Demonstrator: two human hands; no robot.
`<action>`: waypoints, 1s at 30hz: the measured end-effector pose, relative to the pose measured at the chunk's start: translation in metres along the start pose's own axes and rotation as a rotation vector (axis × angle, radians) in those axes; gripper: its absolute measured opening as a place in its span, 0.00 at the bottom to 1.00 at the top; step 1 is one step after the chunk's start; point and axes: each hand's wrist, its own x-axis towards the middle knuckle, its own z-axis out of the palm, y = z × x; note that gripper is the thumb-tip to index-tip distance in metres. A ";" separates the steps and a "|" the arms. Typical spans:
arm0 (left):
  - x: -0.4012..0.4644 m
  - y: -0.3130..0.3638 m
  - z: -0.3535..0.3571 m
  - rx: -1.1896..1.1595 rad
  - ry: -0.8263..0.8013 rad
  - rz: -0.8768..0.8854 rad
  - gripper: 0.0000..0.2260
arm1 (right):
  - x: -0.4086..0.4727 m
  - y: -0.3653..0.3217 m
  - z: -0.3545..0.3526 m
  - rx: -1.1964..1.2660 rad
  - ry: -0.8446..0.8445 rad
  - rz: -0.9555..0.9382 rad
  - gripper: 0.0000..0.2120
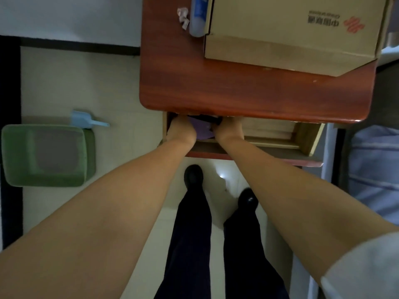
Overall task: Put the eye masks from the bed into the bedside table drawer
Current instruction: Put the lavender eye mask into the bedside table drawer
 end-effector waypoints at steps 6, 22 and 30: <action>-0.030 -0.010 -0.018 0.001 -0.053 0.150 0.24 | -0.032 0.011 -0.034 -0.021 -0.038 -0.038 0.14; -0.243 0.218 -0.045 0.561 0.172 1.067 0.21 | -0.206 0.166 -0.259 -0.209 0.613 0.008 0.22; -0.328 0.433 0.080 0.806 0.093 1.287 0.22 | -0.225 0.367 -0.403 -0.050 0.772 0.238 0.23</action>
